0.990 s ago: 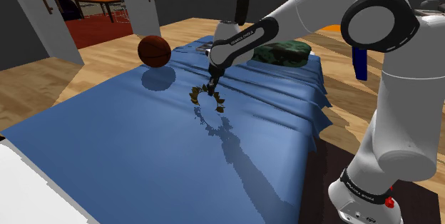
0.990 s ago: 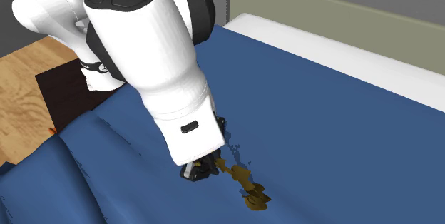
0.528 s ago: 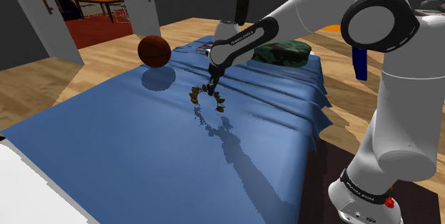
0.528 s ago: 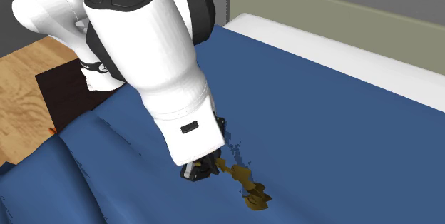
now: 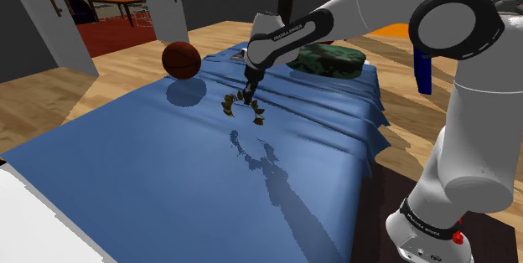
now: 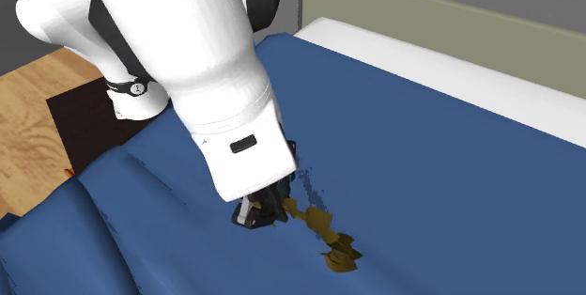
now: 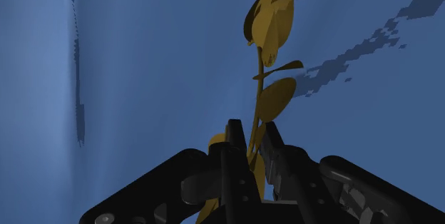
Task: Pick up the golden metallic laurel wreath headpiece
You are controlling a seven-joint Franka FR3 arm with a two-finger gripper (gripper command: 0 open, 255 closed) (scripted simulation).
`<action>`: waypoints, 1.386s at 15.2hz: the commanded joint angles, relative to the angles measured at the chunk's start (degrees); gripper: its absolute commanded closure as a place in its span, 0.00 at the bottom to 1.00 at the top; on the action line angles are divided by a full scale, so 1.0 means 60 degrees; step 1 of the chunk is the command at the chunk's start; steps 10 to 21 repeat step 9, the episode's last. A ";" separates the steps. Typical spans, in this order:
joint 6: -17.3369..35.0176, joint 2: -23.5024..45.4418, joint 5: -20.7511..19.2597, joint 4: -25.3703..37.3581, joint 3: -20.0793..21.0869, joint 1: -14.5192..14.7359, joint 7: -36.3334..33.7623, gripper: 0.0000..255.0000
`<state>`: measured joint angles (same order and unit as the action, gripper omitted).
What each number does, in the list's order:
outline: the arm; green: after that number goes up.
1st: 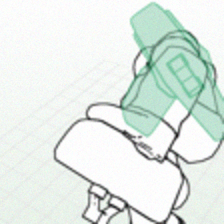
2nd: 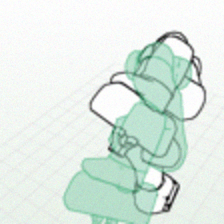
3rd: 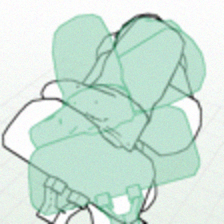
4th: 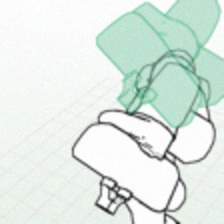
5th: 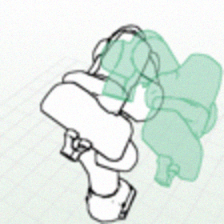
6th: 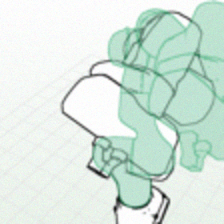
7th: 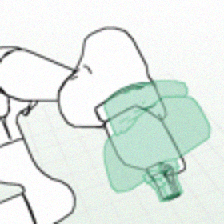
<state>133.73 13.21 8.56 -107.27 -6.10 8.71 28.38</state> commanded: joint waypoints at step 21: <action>-0.0934 -0.0348 -0.0148 0.0596 -0.0034 0.0021 -0.0172 1.00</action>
